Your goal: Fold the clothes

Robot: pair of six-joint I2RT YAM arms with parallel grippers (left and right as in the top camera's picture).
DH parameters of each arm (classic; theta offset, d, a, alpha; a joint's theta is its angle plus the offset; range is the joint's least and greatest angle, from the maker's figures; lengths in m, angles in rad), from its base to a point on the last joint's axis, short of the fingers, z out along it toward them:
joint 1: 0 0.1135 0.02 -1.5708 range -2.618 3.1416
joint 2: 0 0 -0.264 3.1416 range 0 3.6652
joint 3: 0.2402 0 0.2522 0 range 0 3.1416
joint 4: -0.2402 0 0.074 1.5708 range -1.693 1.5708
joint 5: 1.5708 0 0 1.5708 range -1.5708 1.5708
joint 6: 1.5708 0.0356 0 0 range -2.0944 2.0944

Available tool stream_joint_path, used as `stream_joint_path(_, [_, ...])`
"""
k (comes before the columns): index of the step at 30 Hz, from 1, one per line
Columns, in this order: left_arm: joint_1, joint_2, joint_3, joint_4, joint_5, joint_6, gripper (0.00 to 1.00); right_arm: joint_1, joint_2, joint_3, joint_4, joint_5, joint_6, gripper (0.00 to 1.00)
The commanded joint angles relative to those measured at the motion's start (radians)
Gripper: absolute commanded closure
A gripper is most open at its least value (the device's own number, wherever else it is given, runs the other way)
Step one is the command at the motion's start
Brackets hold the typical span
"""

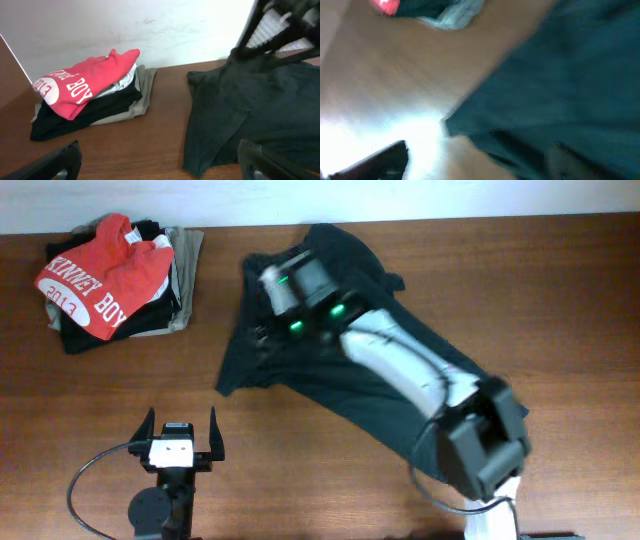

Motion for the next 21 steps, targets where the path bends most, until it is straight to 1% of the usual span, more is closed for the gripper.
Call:
stream_joint_path(1, [0.004,-0.008,-0.006,-0.001,0.011,0.016,0.01,-0.214,-0.138,0.015,-0.072,-0.235,0.021,0.01])
stream_joint_path(2, [0.004,-0.008,-0.006,-0.001,0.011,0.016,0.01,-0.268,-0.149,0.015,-0.098,-0.327,0.021,0.01])
stream_joint_path(3, [0.004,-0.008,-0.006,-0.001,0.011,0.016,0.01,-0.314,-0.153,0.015,-0.142,-0.375,0.02,0.01])
stream_joint_path(4, [0.004,-0.008,-0.006,-0.001,0.011,0.016,0.01,-0.378,-0.153,0.015,-0.215,-0.367,0.009,0.01])
stream_joint_path(5, [0.004,-0.008,-0.006,-0.001,0.011,0.016,0.01,-0.449,-0.146,0.014,-0.322,-0.261,-0.009,0.01])
stream_joint_path(6, [0.004,-0.008,-0.006,-0.001,0.011,0.016,0.01,-0.491,-0.142,0.014,-0.388,-0.171,0.002,0.01])
stream_joint_path(9, [0.004,-0.008,-0.006,-0.001,0.011,0.016,0.01,-0.629,-0.14,0.005,-0.596,0.072,0.113,0.01])
stream_joint_path(11, [0.004,-0.008,-0.006,-0.001,0.011,0.016,0.01,-0.675,-0.148,0.005,-0.705,0.114,0.119,0.01])
stream_joint_path(14, [0.004,-0.008,-0.006,-0.001,0.011,0.016,0.01,-0.664,-0.163,0.005,-0.84,0.15,0.128,0.01])
stream_joint_path(16, [0.004,-0.008,-0.006,-0.001,0.011,0.016,0.01,-0.623,-0.212,0.003,-0.921,0.288,0.229,0.01])
stream_joint_path(17, [0.004,-0.008,-0.006,-0.001,0.011,0.016,0.01,-0.597,-0.265,-0.01,-0.937,0.334,0.254,0.01])
stream_joint_path(19, [0.004,-0.008,-0.006,-0.001,0.011,0.016,0.01,-0.575,-0.369,-0.077,-0.939,0.336,0.261,0.01])
stream_joint_path(21, [0.004,-0.008,-0.006,-0.001,0.011,0.016,0.01,-0.573,-0.456,-0.201,-0.914,0.332,0.271,0.01])
